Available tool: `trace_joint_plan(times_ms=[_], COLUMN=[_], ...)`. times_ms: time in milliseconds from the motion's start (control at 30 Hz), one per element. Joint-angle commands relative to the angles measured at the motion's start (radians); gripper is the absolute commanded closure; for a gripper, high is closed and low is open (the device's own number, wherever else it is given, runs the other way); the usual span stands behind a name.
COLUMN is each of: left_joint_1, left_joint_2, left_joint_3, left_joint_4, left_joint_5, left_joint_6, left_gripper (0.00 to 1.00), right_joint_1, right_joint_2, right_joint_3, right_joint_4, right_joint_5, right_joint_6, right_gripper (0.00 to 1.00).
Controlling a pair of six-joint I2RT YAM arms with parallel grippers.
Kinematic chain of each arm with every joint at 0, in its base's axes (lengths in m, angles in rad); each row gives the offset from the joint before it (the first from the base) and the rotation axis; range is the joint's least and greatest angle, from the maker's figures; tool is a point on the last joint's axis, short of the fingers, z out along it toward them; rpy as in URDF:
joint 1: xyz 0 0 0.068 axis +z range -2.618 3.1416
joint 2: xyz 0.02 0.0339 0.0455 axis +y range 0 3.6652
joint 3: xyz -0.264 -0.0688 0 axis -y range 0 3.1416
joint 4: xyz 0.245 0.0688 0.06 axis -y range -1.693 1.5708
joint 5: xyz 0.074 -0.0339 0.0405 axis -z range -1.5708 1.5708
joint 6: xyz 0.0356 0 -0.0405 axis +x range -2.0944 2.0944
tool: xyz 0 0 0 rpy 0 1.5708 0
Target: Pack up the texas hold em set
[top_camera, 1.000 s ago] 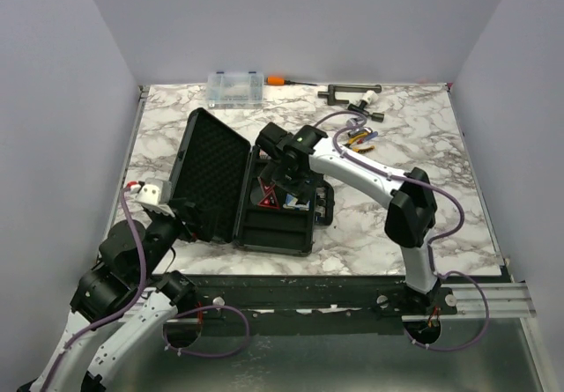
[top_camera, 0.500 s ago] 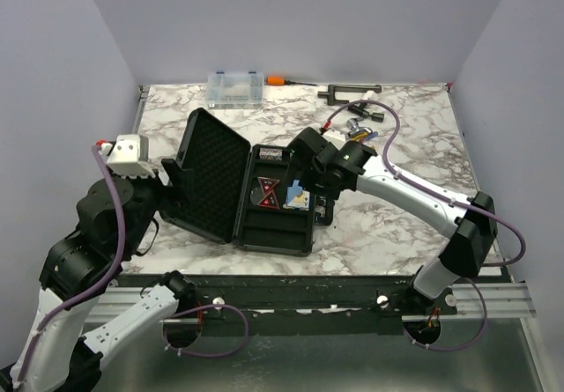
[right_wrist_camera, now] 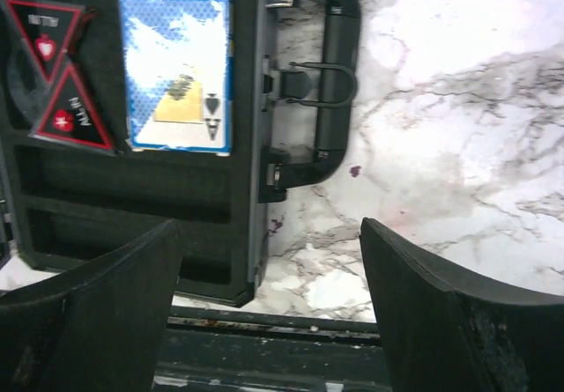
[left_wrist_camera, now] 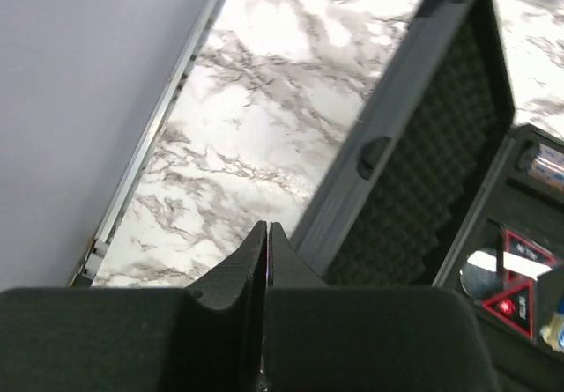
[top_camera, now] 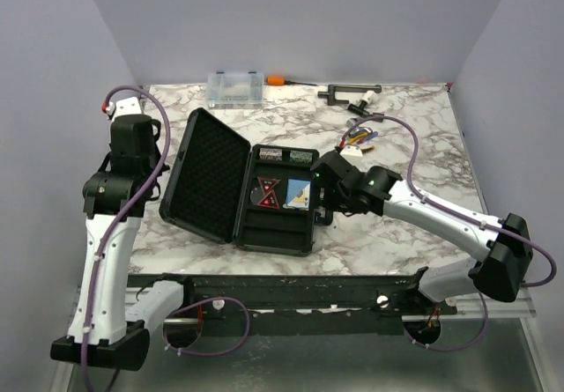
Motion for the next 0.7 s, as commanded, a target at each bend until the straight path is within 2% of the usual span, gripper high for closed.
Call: trace_joint_plan(times_ms=[0,100,267,433,667], left_joint_1=[0.208,0.328,0.421,0.443,0.441], left_joint_2=[0.061,0.101,0.178,0.241,0.289], left_joint_3=[-0.047,-0.113,-0.190,-0.228,-0.265], left_joint_4=[0.046,0.102,0.171,0.206,0.239], left_joint_5=[0.179,0.291,0.405,0.538,0.792], left_joint_6=[0.012,0.002,-0.033,-0.056,-0.049], left_gripper=[1.00,1.00,1.00,1.00,0.99], right_joint_1=[-0.017,-0.052,-0.095,-0.113,-0.133], right_joint_2=[-0.049,-0.074,-0.106,-0.111,-0.108], right_joint_3=[-0.070,-0.124,-0.202,-0.243,-0.291], right_joint_4=[-0.002,0.011,0.063,0.099,0.191], right_joint_5=[0.107,0.096,0.037,-0.011,-0.117], right_joint_6=[-0.039,-0.039,-0.046,-0.052,-0.074], right_gripper=[0.18,0.20,0.20,0.20,0.20])
